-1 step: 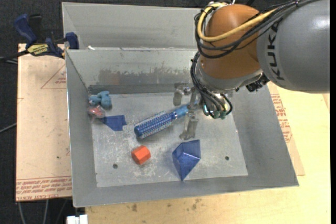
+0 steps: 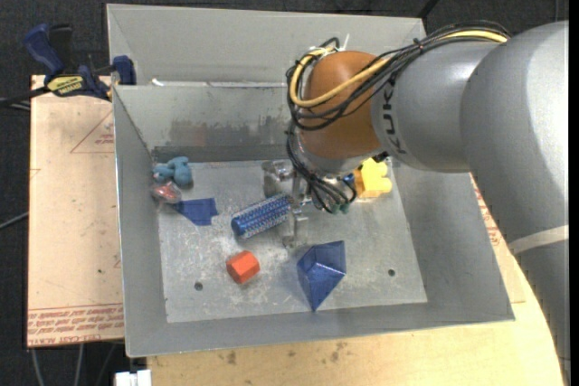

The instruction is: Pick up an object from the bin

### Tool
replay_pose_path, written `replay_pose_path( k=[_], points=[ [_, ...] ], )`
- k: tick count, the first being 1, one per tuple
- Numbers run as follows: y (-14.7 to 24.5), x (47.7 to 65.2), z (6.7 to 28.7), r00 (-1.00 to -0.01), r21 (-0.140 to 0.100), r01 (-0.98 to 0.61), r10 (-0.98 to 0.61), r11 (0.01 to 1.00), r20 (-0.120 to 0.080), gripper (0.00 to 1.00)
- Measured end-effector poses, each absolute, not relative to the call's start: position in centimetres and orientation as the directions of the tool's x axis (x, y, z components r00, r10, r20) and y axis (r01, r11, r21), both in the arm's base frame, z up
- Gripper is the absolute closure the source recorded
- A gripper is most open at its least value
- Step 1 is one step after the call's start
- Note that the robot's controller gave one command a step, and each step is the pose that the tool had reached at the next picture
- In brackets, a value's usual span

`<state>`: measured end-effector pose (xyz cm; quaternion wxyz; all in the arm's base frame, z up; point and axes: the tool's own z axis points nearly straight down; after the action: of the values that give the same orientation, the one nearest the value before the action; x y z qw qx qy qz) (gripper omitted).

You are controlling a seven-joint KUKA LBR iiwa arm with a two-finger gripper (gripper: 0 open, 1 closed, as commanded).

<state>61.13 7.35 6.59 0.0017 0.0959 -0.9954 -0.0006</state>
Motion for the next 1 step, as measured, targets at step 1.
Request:
replay_pose_path(
  k=[1],
  points=[
    [7.42,61.2,6.65,-0.982,0.003,-0.189,-0.189,0.982,0.002,0.0]
  ],
)
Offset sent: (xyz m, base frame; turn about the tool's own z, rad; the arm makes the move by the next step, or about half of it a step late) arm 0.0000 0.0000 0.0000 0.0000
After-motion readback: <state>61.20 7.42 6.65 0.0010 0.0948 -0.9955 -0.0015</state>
